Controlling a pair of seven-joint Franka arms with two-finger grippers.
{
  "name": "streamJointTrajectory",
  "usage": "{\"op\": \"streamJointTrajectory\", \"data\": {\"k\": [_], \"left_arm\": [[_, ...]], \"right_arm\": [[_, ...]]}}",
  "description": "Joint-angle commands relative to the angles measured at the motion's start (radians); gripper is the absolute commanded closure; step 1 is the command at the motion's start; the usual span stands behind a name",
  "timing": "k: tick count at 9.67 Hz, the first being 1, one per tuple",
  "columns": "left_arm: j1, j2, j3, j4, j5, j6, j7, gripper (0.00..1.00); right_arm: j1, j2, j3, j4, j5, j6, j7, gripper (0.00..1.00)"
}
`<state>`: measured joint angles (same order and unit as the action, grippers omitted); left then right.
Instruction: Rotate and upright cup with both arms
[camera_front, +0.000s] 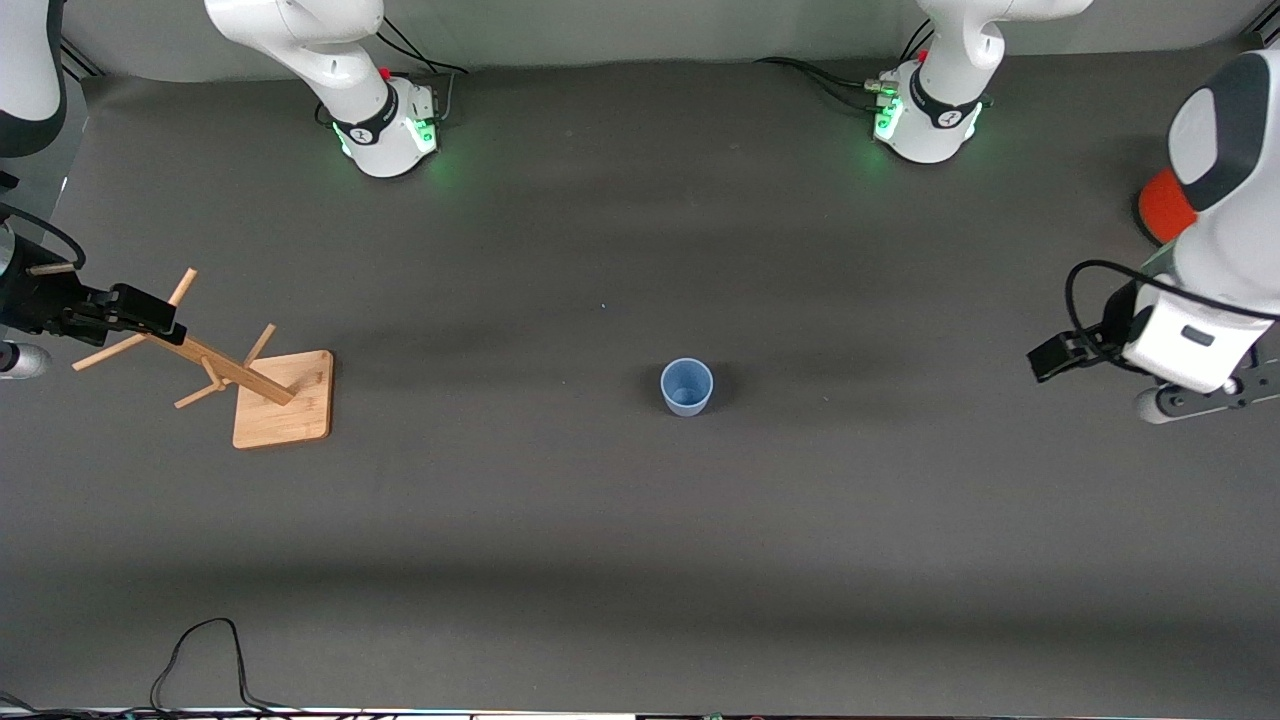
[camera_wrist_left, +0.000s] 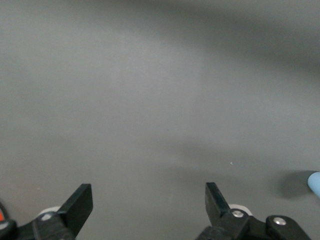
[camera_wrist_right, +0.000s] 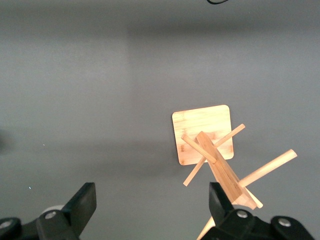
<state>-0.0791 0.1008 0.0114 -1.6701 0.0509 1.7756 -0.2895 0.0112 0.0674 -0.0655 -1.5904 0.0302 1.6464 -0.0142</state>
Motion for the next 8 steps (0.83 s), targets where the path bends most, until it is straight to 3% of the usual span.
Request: {"op": "streamJointTrajectory", "data": {"k": [1, 4, 5, 8], "left_arm": [[0.036, -0.052, 0.047, -0.051, -0.008, 0.001, 0.163, 0.0], [0.068, -0.033, 0.032, 0.047, -0.011, -0.129, 0.171, 0.0], [0.099, -0.035, -0.022, 0.055, -0.014, -0.139, 0.179, 0.0], [0.075, -0.035, -0.031, 0.095, -0.01, -0.145, 0.167, 0.0]], "right_arm": [[0.001, -0.008, 0.0, -0.006, -0.009, 0.009, -0.02, 0.0], [0.001, -0.008, 0.0, -0.006, -0.01, 0.009, -0.02, 0.0], [0.001, -0.008, 0.0, -0.006, -0.01, 0.009, -0.02, 0.0], [0.001, -0.008, 0.0, -0.006, -0.01, 0.009, -0.021, 0.0]]}}
